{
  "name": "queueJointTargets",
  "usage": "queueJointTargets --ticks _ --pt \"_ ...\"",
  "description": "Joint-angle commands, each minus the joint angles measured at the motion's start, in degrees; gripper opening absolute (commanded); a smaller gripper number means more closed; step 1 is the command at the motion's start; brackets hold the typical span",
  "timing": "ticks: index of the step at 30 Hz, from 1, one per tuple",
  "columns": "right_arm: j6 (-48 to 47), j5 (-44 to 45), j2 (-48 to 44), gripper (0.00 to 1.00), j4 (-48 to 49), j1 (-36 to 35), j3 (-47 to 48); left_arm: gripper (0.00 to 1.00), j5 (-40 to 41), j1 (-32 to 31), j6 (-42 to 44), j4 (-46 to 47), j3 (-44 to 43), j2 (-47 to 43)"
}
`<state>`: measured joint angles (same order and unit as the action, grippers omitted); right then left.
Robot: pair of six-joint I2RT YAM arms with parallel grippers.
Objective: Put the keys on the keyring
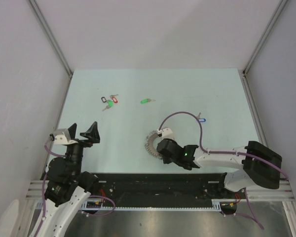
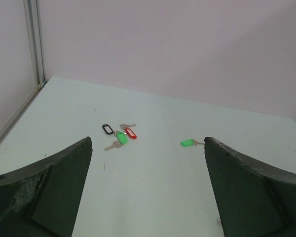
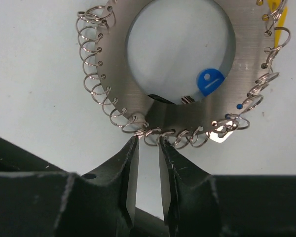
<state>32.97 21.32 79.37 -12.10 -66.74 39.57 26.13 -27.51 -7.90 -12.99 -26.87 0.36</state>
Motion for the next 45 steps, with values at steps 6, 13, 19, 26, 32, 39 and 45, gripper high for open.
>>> queueJointTargets --ticks 6,13,19,26,32,39,45 --pt "4.99 6.71 5.27 0.25 -4.07 -1.46 4.46 1.0 -1.17 -0.18 1.05 0.78 -0.2 -1.59" --pt "5.88 6.28 7.99 0.25 -4.6 -1.46 4.46 1.0 -1.17 -0.18 1.05 0.69 -0.2 -1.77" --pt "5.35 6.45 8.17 0.22 -4.16 -1.38 4.55 1.0 -1.34 -0.09 1.05 0.95 -0.2 -1.42" --pt "1.14 7.15 6.76 0.04 -6.61 -0.67 7.35 1.0 -1.43 -0.18 1.13 0.87 -0.2 -1.42" --pt "-4.57 3.04 0.53 0.0 -9.17 3.89 12.72 1.0 -1.87 -0.18 1.13 0.95 -0.2 -0.98" --pt "-9.59 -16.89 -4.75 0.0 -3.29 15.84 15.53 1.0 -2.31 -0.09 1.4 0.87 -0.2 -1.24" --pt "-10.21 -25.09 -3.97 0.0 -1.79 20.15 15.71 1.0 -7.75 -0.09 2.45 1.21 -0.02 -0.8"
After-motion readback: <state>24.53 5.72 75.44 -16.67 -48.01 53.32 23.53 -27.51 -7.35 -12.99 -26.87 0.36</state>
